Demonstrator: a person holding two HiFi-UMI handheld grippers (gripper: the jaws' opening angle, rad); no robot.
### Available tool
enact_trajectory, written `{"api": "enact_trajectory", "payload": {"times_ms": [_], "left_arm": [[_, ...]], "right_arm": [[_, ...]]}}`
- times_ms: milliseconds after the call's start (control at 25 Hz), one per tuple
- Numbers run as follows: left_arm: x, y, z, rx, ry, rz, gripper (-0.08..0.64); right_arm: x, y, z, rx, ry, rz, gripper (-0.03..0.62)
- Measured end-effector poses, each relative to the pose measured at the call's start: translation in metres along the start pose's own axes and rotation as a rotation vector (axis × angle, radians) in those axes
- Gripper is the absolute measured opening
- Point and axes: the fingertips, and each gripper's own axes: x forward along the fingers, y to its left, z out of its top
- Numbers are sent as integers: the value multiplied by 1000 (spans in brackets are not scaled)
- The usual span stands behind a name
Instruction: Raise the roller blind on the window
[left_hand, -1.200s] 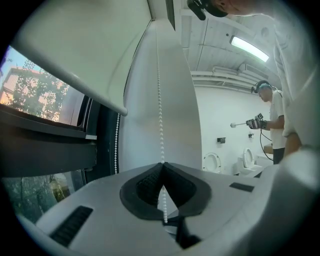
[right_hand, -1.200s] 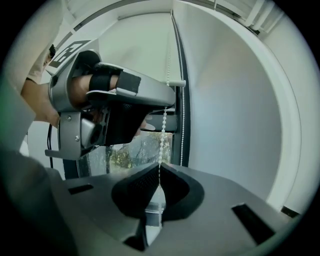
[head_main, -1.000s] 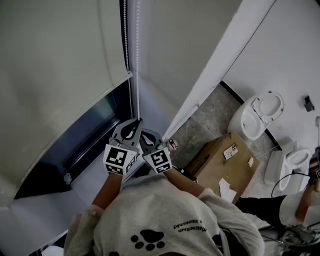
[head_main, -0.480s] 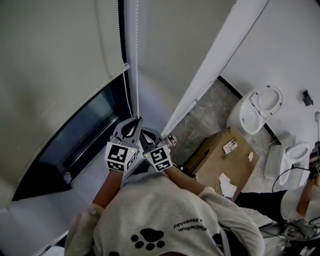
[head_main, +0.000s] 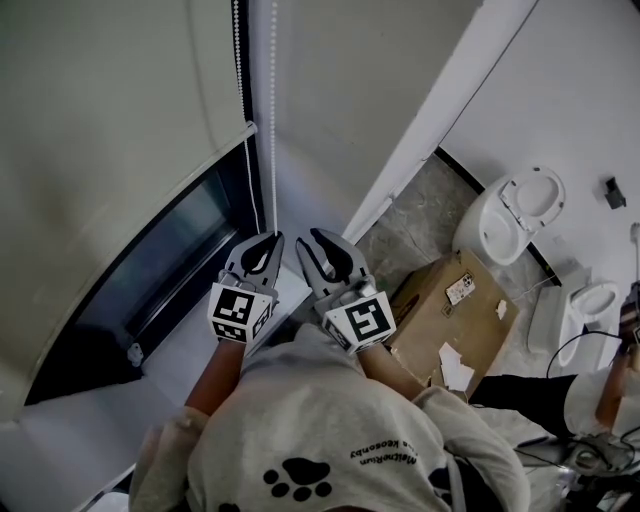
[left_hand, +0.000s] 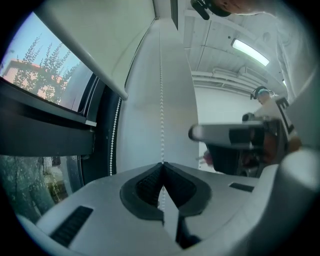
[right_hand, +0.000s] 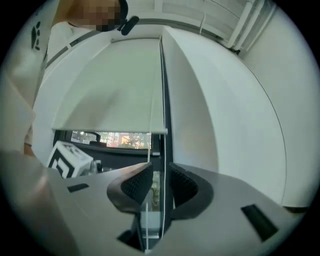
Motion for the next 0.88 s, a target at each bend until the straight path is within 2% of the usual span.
{"api": "enact_trajectory", "payload": {"times_ms": [120,240,360,440,520,720,880], "left_arm": [[1,-4,0,2,-2,-8,8],[3,-9,-1,3,-4,-18,8],[4,-12,-1,6,-4,-27,8],[5,-13,-1,8,-4,-32,8],[5,-13,-1,11,-2,-33,8],[7,-12,-1,16,-1,-31,8],[9,-12,-3,-22,5,-38,8]], "right_arm": [[17,8,40,-21,-13,49,97],[32,13,55,0,3,83,98],[42,16,58,-18,30,93,92],[45,15,62,-29,32,84,46],[47,14,64,-29,32,80,28],[49,11,63,-8,42,79,20],[50,11,60,-16,49,75,20]]}}
